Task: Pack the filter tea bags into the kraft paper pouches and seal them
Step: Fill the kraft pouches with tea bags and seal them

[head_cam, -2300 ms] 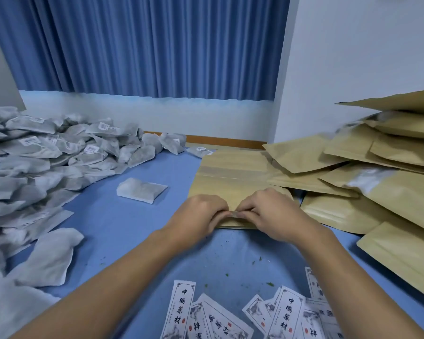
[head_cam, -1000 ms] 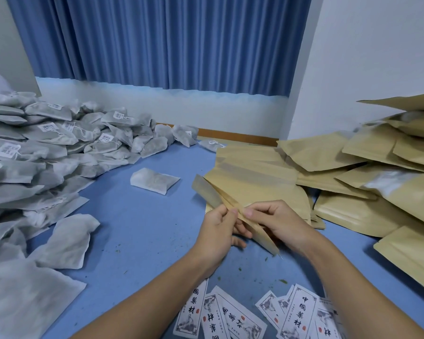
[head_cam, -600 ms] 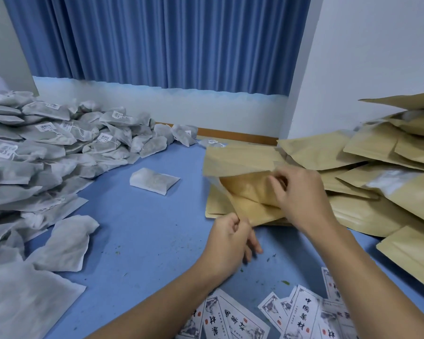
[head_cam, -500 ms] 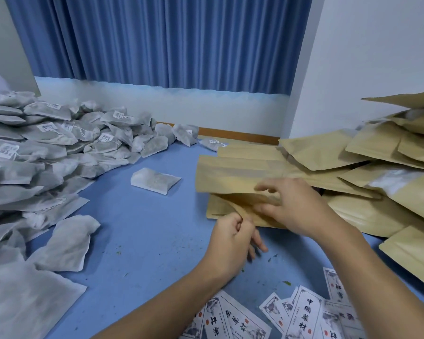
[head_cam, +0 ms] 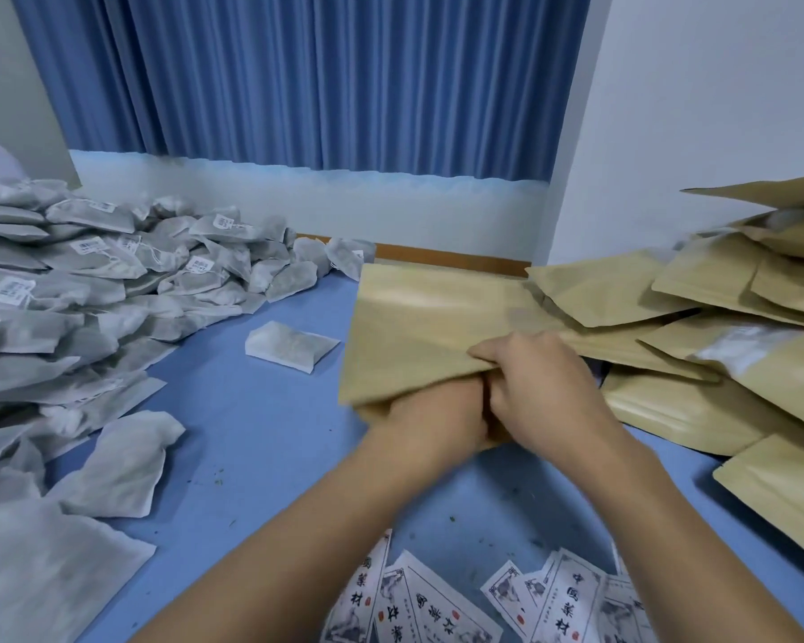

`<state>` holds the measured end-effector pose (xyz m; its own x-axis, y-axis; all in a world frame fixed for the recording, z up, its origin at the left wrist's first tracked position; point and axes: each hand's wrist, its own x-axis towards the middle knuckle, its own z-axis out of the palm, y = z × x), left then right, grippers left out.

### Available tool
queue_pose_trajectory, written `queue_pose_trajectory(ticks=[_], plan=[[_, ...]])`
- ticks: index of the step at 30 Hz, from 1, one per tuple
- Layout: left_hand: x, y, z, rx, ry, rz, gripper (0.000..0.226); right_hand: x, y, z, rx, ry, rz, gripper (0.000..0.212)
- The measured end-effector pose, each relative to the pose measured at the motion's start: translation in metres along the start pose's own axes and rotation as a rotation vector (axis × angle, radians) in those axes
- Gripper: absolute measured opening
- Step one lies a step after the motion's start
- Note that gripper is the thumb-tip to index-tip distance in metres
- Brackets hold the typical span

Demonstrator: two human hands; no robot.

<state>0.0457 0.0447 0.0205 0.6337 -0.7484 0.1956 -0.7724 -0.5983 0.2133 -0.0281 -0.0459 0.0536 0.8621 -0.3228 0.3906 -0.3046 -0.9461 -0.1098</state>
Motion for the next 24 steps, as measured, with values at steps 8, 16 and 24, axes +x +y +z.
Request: queue_pose_trajectory(ticks=[8, 16, 24], plan=[[0.067, -0.036, 0.013, -0.404, -0.153, -0.127, 0.044, -0.007, -0.003, 0.005, 0.101, 0.351, 0.181, 0.065], [-0.001, 0.023, 0.031, -0.120, 0.056, 0.277, 0.007, 0.004, 0.028, 0.006, 0.123, 0.374, 0.381, 0.061], [-0.071, 0.029, 0.047, -0.389, -0.195, 0.187, 0.063, 0.009, 0.027, 0.012, -0.083, 0.210, 0.331, 0.054]])
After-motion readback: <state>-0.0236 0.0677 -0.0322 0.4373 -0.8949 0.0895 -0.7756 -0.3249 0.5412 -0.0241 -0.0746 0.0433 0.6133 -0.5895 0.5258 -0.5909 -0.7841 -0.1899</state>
